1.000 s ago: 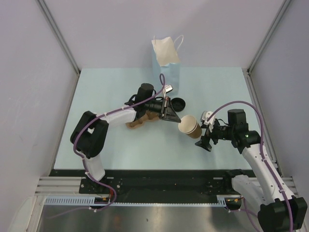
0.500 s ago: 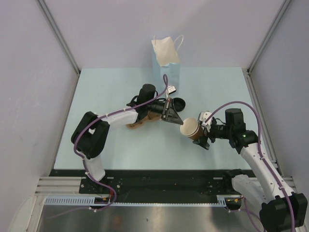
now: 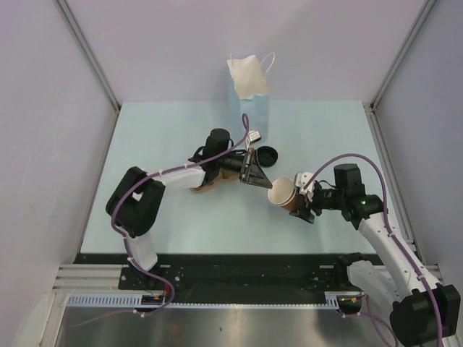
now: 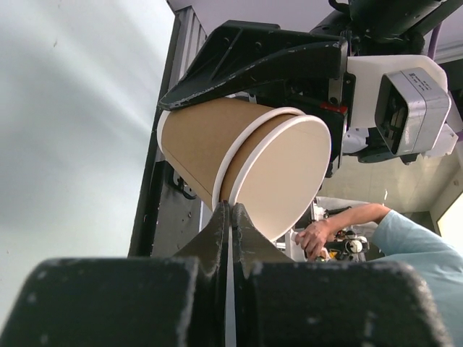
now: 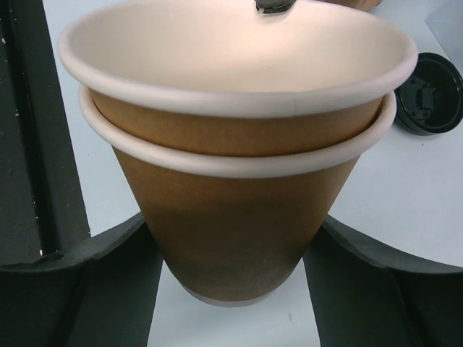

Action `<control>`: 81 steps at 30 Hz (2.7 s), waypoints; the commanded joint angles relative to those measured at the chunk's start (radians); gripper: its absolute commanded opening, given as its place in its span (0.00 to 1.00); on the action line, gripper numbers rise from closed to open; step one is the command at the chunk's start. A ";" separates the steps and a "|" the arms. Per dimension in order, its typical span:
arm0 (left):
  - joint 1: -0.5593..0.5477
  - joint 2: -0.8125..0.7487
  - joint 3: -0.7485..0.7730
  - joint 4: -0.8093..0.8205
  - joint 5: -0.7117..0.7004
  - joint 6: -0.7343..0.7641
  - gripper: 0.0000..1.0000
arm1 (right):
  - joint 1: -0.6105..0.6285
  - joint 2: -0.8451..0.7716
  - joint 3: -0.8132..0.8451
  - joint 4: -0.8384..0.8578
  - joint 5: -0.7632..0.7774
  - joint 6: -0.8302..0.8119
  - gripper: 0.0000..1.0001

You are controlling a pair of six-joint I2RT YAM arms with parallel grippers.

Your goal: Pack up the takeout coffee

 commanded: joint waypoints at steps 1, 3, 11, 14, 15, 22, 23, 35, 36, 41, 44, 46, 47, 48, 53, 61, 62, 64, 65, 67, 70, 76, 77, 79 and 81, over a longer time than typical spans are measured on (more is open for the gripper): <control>0.034 -0.069 -0.016 0.066 0.041 -0.020 0.00 | -0.005 0.007 -0.005 -0.032 0.000 -0.044 0.67; 0.037 -0.075 -0.021 0.068 0.047 -0.020 0.00 | -0.006 0.015 -0.005 -0.029 0.001 -0.045 0.65; 0.062 -0.083 -0.035 0.086 0.059 -0.038 0.00 | -0.008 0.027 -0.005 -0.036 0.001 -0.056 0.60; 0.072 -0.091 -0.047 0.097 0.058 -0.047 0.00 | -0.008 0.026 -0.005 -0.050 0.003 -0.060 0.58; 0.076 -0.091 -0.053 0.109 0.059 -0.052 0.00 | -0.009 0.024 -0.005 -0.055 0.003 -0.066 0.58; 0.088 -0.104 -0.064 0.133 0.064 -0.070 0.00 | -0.006 0.023 -0.005 -0.085 0.011 -0.080 0.58; 0.088 -0.104 -0.064 0.138 0.065 -0.076 0.00 | -0.006 0.023 -0.005 -0.088 0.011 -0.080 0.58; 0.062 -0.089 0.078 -0.364 -0.066 0.283 0.41 | 0.027 -0.008 -0.007 -0.042 0.004 -0.028 0.58; 0.056 -0.089 0.098 -0.380 -0.074 0.295 0.42 | 0.034 -0.013 -0.005 -0.038 0.004 -0.024 0.58; 0.033 -0.072 0.120 -0.452 -0.100 0.334 0.42 | 0.047 -0.013 -0.005 -0.019 0.011 -0.010 0.58; 0.031 -0.069 0.122 -0.479 -0.117 0.348 0.42 | 0.049 -0.013 -0.005 -0.015 0.007 -0.004 0.58; 0.025 -0.065 0.129 -0.494 -0.128 0.364 0.42 | 0.054 -0.011 -0.005 -0.012 0.007 -0.004 0.58; 0.022 -0.063 0.132 -0.503 -0.126 0.367 0.41 | 0.051 -0.010 -0.005 -0.012 0.009 -0.004 0.58; 0.020 -0.063 0.135 -0.503 -0.126 0.367 0.41 | 0.055 -0.010 -0.005 -0.009 0.009 -0.004 0.58; 0.008 -0.054 0.149 -0.514 -0.116 0.378 0.41 | 0.057 0.003 -0.005 0.001 0.007 -0.004 0.58; -0.009 -0.037 0.172 -0.532 -0.109 0.388 0.39 | 0.063 0.012 -0.005 0.013 0.007 0.002 0.58; -0.010 -0.035 0.177 -0.535 -0.109 0.391 0.39 | 0.064 0.012 -0.005 0.011 0.007 0.002 0.58; -0.015 -0.034 0.184 -0.552 -0.111 0.404 0.38 | 0.066 0.013 -0.005 0.011 0.007 0.002 0.58; -0.016 -0.031 0.191 -0.554 -0.111 0.405 0.38 | 0.067 0.013 -0.005 0.014 0.007 0.004 0.59; -0.020 -0.029 0.194 -0.560 -0.109 0.411 0.36 | 0.069 0.015 -0.005 0.014 0.009 0.004 0.58; -0.023 -0.032 0.197 -0.561 -0.108 0.416 0.29 | 0.070 0.019 -0.005 0.013 0.012 0.004 0.58; -0.032 -0.034 0.204 -0.574 -0.111 0.428 0.26 | 0.077 0.024 -0.005 0.017 0.012 0.006 0.58; -0.032 -0.031 0.207 -0.575 -0.109 0.428 0.27 | 0.075 0.026 -0.005 0.021 0.014 0.006 0.58; -0.035 -0.032 0.209 -0.580 -0.111 0.436 0.26 | 0.078 0.027 -0.005 0.024 0.017 0.006 0.58; -0.038 -0.034 0.210 -0.580 -0.108 0.442 0.26 | 0.078 0.030 -0.005 0.024 0.017 0.006 0.58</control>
